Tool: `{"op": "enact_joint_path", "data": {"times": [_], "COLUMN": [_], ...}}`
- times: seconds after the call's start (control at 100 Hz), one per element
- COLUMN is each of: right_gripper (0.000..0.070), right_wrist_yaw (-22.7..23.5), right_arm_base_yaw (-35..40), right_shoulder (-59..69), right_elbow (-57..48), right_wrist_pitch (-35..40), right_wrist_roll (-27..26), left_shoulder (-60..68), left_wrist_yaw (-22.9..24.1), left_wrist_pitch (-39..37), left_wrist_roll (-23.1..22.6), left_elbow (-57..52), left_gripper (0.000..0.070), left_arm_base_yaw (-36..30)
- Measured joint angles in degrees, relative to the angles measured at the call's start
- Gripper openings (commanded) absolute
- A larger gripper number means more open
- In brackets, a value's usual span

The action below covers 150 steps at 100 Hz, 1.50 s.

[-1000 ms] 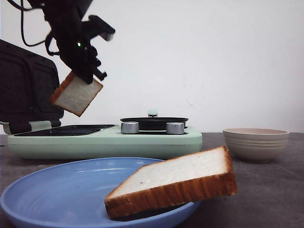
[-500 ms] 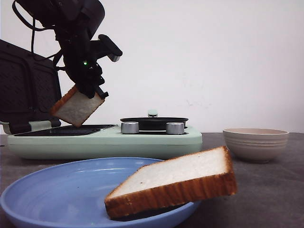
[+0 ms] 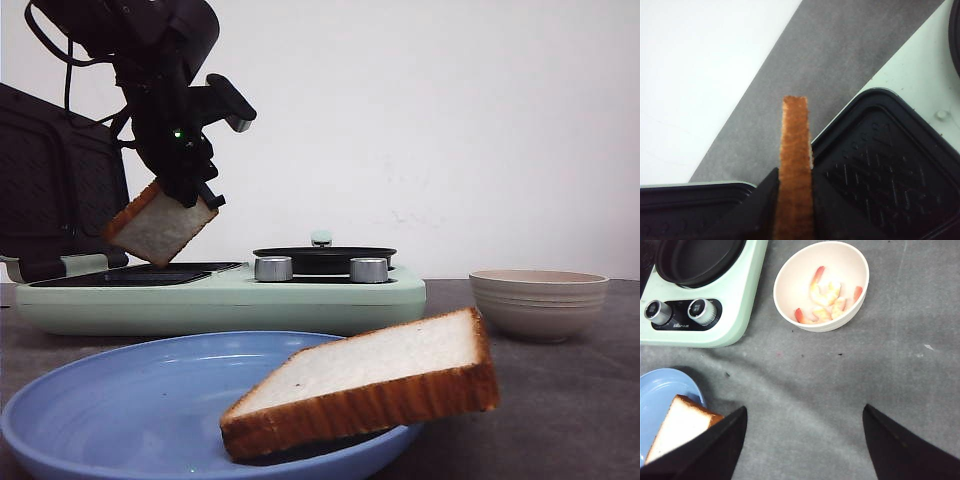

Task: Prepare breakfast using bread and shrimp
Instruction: 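Lower the bread into the farther press plate and open the left gripper, then raise the left gripper away from the press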

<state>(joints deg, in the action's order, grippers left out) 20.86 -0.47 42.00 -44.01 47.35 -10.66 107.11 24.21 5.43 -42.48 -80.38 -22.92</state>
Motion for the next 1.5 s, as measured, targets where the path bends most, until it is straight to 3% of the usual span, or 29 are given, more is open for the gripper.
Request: {"op": "enact_joint_path", "data": {"times": [0.49,0.69,0.87,1.19,1.5], "right_gripper": [0.0456,0.0456,0.0456,0.0456,0.0456], "right_wrist_yaw": [0.0,0.0,0.0,0.0,-0.02], "right_arm_base_yaw": [0.0,0.0,0.0,0.0,0.0], "right_shoulder": [0.0,0.0,0.0,0.0,0.0], "right_elbow": [0.0,0.0,0.0,0.0,0.0], "right_wrist_pitch": [0.0,0.0,0.0,0.0,0.0], "right_wrist_roll": [0.17,0.2,0.33,0.35,0.35], "left_shoulder": [0.66,0.74,0.74,0.74,0.74], "left_wrist_yaw": [-0.85,-3.19,-3.3,-3.58,-6.78], "left_wrist_pitch": [0.85,1.66,1.62,1.62,1.38], "left_wrist_roll": [-1.55,-1.53,-1.29,-0.87,0.87], "left_elbow": [-0.04,-0.04,-0.04,-0.04,-0.04], "left_gripper": [0.0011,0.0318,0.0524,0.0698,0.07], "left_arm_base_yaw": [-0.42,-0.42,-0.42,-0.42,-0.42]}}
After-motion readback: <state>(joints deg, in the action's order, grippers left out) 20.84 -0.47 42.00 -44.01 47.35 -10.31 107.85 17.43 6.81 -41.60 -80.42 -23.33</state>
